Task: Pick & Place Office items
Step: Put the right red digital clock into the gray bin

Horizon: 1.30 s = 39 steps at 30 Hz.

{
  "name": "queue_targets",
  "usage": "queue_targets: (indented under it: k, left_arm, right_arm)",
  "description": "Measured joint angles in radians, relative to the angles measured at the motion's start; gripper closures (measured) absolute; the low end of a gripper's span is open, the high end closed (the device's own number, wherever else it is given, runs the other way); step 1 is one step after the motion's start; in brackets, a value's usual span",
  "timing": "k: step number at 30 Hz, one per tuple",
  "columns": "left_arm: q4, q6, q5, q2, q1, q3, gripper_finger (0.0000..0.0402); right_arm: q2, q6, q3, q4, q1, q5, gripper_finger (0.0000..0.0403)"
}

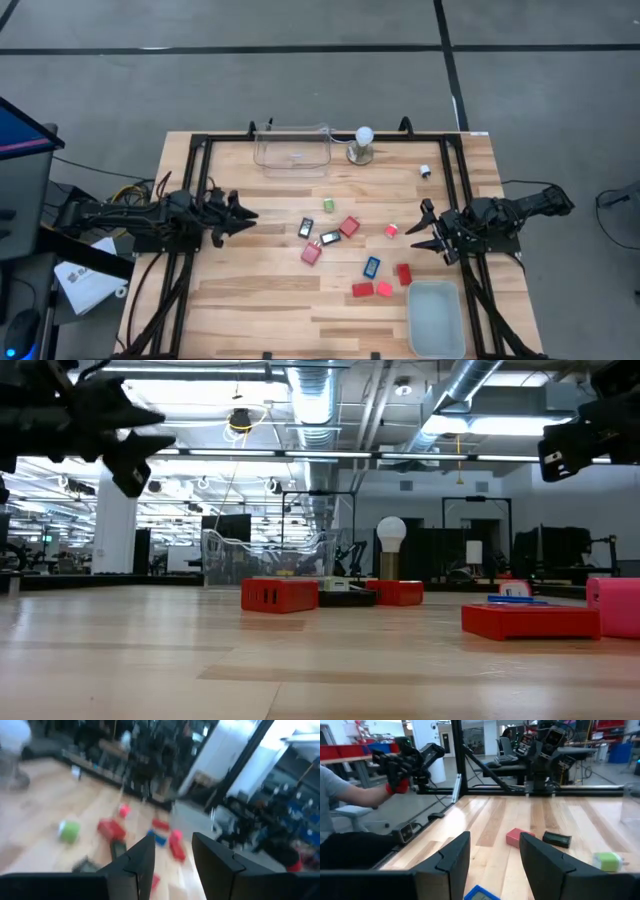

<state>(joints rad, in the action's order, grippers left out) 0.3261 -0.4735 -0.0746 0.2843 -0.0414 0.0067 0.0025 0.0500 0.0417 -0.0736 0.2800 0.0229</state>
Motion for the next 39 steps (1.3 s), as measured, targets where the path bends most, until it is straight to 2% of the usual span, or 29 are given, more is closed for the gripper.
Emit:
queue_targets:
  k: [4, 7, 11, 15, 22, 26, 29, 32, 36, 39]
  left_arm:
    - [0.046, 0.045, -0.007, 0.011, 0.002, 0.0, 0.0272]
    - [0.064, 0.147, -0.063, 0.019, 0.002, 0.0, 0.0272]
    - [0.075, 0.255, -0.067, 0.033, 0.002, 0.0, 0.0272]
    - [0.1, 0.259, -0.055, 0.056, 0.002, 0.0, 0.0273]
    - [0.234, 0.257, -0.057, 0.106, 0.002, 0.0, 0.0272]
    - [0.282, 0.203, -0.067, 0.139, 0.002, 0.0, 0.0272]
    - [0.343, 0.207, -0.067, 0.173, 0.018, 0.0, 0.0272]
    - [0.483, 0.279, -0.076, 0.216, 0.053, 0.0, 0.0273]
    - [0.674, 0.524, -0.083, 0.266, 0.105, 0.034, 0.0273]
    - [0.706, 0.653, -0.081, 0.288, 0.129, 0.09, 0.0272]
  right_arm:
    - [0.0, -0.164, 0.0, 0.006, -0.026, 0.056, 0.0239]
    - [0.0, -0.275, 0.0, 0.007, -0.044, 0.054, 0.0239]
    - [0.0, -0.195, -0.002, 0.036, -0.045, 0.043, 0.0239]
    - [0.005, -0.236, -0.002, 0.211, -0.047, 0.031, 0.0239]
    - [0.01, -0.157, -0.001, 0.659, -0.039, 0.003, 0.0239]
    - [0.009, -0.006, 0.0, 0.829, -0.039, 0.0, 0.0239]
    - [0.008, 0.109, 0.0, 0.868, -0.039, 0.0, 0.0239]
    - [0.01, 0.24, 0.0, 0.842, -0.039, 0.0, 0.0239]
    - [0.011, 0.291, 0.0, 0.752, -0.039, -0.037, 0.0239]
    - [0.011, 0.269, 0.0, 0.737, -0.039, -0.082, 0.0239]
